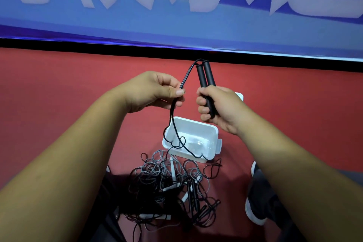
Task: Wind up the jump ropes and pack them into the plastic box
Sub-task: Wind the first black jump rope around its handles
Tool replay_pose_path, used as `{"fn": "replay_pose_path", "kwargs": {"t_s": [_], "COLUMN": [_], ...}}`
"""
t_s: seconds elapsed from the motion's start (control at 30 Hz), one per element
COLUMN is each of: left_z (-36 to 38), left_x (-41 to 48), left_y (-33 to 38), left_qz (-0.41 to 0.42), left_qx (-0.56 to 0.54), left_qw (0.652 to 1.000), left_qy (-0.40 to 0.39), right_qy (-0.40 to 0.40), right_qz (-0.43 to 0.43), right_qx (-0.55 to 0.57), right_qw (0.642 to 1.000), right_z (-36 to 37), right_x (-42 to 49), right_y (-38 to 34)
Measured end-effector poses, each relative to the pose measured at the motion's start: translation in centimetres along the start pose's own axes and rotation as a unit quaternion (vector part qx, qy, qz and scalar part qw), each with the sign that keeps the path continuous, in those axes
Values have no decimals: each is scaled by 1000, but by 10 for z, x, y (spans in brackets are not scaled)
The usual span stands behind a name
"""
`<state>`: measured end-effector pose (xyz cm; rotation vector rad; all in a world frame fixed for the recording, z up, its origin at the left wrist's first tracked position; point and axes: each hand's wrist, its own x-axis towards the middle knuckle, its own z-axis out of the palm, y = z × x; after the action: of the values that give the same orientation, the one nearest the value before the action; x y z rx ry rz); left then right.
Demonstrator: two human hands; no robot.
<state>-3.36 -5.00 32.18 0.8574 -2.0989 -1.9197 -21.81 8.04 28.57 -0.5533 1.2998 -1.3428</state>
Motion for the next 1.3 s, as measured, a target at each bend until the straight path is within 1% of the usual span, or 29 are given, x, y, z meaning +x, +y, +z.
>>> {"fn": "replay_pose_path", "kwargs": {"t_s": [0.2,0.37,0.43,0.53,0.6,0.73,0.8,0.9,0.97,1.03,1.07,1.13,1.23,1.3], "left_z": [5,11,11,5,1,8,23,49,63,68,68,65,54,46], "left_x": [3,2,0,-4,-6,-4,-3,-2,-1,-1,-1,-2,-3,-4], "left_y": [2,6,7,6,4,6,9,12,13,11,9,4,-5,-7], "left_qz": [-7,-22,-27,-34,-47,-42,-24,14,34,25,13,-8,-33,-50], "left_qx": [58,114,109,79,56,102,111,130,132,116,98,79,105,133], "left_qw": [998,992,993,996,996,994,993,991,989,991,994,997,991,984], "left_qy": [26,42,28,-27,-48,-5,16,26,53,66,52,-3,-78,-108], "right_qy": [-14,2,11,20,14,24,40,48,59,91,104,106,90,89], "right_qz": [35,42,43,42,38,6,-19,-53,-65,-67,-67,-70,-74,-72], "right_qx": [40,73,93,107,109,75,70,36,30,33,32,43,74,90], "right_qw": [998,996,995,993,993,997,997,997,996,993,992,991,990,989], "right_z": [-1,-3,-5,-5,-3,4,6,10,12,10,8,5,2,1], "right_x": [4,8,10,12,13,10,12,15,17,19,20,20,20,20], "right_y": [5,7,7,10,12,11,10,11,10,7,4,0,-2,-4]}}
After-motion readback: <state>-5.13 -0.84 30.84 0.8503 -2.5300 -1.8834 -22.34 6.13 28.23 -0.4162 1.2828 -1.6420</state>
